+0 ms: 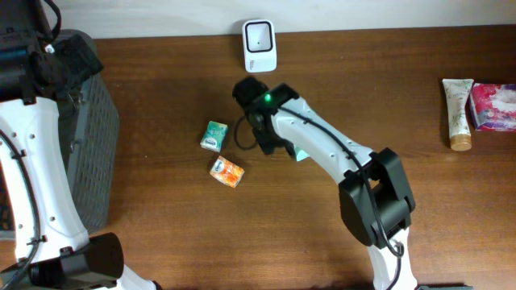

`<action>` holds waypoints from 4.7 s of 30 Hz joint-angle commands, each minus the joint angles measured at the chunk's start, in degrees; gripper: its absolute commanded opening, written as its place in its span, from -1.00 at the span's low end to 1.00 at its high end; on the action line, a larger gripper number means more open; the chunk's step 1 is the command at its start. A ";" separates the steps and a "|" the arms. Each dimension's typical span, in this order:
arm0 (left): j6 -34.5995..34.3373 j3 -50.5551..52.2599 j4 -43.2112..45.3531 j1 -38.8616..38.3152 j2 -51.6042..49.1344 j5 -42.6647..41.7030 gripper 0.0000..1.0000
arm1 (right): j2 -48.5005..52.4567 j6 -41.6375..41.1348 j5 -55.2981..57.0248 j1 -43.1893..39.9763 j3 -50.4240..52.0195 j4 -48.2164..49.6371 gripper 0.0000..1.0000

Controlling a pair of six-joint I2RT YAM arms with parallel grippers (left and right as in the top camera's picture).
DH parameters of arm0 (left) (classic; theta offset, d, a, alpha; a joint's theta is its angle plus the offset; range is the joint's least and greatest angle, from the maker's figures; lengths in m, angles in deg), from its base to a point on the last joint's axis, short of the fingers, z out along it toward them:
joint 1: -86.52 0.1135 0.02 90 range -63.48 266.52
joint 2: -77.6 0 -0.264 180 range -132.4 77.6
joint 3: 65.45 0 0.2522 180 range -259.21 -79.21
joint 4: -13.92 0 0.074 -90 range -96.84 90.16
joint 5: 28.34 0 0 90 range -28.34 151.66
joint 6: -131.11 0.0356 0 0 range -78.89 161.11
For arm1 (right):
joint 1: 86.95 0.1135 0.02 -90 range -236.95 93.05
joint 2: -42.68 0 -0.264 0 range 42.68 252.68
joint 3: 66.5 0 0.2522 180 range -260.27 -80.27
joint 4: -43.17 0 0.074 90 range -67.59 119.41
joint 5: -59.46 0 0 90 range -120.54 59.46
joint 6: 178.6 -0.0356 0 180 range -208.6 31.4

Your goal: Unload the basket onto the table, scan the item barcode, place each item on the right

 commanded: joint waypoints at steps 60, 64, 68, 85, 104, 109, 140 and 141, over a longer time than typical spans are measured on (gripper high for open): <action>-0.35 -0.57 0.04 0.20 0.92 0.42 0.98 | 3.06 -32.22 -38.99 -17.84 -0.92 65.75 -0.92; -0.35 -0.57 0.04 0.20 0.92 0.42 0.98 | 9.81 -34.21 -33.22 -15.76 -1.42 72.65 -0.92; -0.35 -0.57 0.04 0.20 0.92 0.42 0.98 | 16.24 -38.47 -32.41 -15.50 -2.40 81.96 -0.92; -0.35 -0.57 0.04 0.20 0.92 0.42 0.98 | 16.98 -38.95 -27.98 -16.11 -11.69 74.36 -0.92; -0.35 -0.57 0.04 0.20 0.92 0.42 0.98 | -0.31 -8.41 -18.29 -62.16 -11.26 9.38 -0.92; -0.35 -0.57 0.04 0.20 0.92 0.42 0.98 | 0.26 -3.93 -7.54 -65.59 -11.26 7.21 -0.40; -0.35 -0.57 0.04 0.20 0.92 0.42 0.98 | 3.28 8.35 -28.98 -1.18 -8.13 2.45 0.97; -0.35 -0.57 0.04 0.20 0.92 0.42 0.98 | 4.02 7.04 -28.96 0.70 -8.13 2.43 0.97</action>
